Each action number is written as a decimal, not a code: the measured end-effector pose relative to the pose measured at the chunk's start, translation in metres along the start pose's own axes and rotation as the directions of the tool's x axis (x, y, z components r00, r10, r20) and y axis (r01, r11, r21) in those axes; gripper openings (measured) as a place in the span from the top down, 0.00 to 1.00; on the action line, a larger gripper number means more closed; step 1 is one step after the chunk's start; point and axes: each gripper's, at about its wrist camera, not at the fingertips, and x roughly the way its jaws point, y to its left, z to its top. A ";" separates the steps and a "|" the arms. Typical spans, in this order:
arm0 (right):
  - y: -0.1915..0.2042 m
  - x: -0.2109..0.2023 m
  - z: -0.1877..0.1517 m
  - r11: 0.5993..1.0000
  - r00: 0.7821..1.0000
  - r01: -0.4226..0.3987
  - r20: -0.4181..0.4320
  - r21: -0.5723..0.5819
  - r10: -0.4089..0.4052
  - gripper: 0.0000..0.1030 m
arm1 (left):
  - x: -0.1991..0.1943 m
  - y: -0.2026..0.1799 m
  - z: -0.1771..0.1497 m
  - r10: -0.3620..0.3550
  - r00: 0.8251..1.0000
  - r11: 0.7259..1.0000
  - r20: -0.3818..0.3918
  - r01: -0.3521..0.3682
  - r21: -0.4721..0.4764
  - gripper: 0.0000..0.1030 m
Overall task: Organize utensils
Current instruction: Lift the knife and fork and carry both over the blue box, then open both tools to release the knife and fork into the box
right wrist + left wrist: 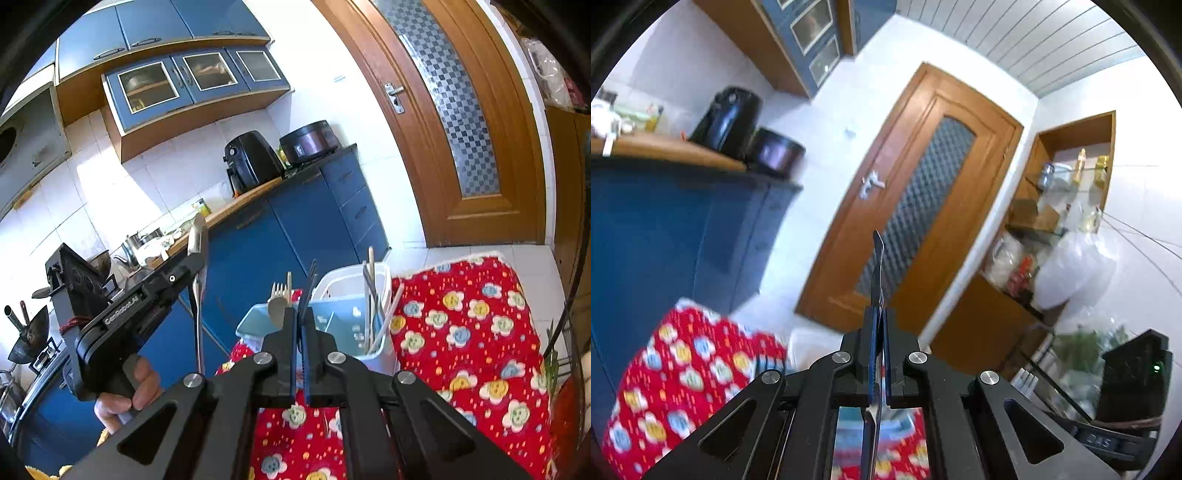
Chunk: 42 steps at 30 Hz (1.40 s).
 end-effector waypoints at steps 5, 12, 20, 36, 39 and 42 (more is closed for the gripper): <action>-0.002 0.009 0.018 1.000 1.000 0.008 0.019 -0.015 -0.008 0.97 | 0.016 0.005 0.010 0.036 0.995 0.999 0.091 -0.038 0.026 0.97; -0.003 0.020 0.040 0.999 0.999 0.024 0.044 -0.046 -0.022 0.97 | 0.034 0.011 0.020 0.068 0.973 0.996 0.219 -0.081 0.048 0.97; -0.007 0.043 0.048 0.996 0.998 0.043 0.042 -0.079 -0.040 0.97 | 0.052 0.018 0.008 0.112 0.955 0.985 0.274 -0.142 0.094 0.97; -0.015 0.080 0.022 0.984 0.993 0.111 -0.034 -0.141 -0.117 0.96 | 0.066 0.024 -0.023 0.176 0.951 0.964 0.255 -0.219 0.148 0.97; -0.017 0.084 0.017 0.984 0.991 0.118 -0.053 -0.131 -0.126 0.93 | 0.066 0.023 -0.025 0.188 0.952 0.963 0.241 -0.227 0.148 0.97; -0.019 0.085 0.017 0.988 0.991 0.112 -0.062 -0.108 -0.119 0.90 | 0.064 0.019 -0.024 0.196 0.955 0.958 0.225 -0.235 0.163 0.92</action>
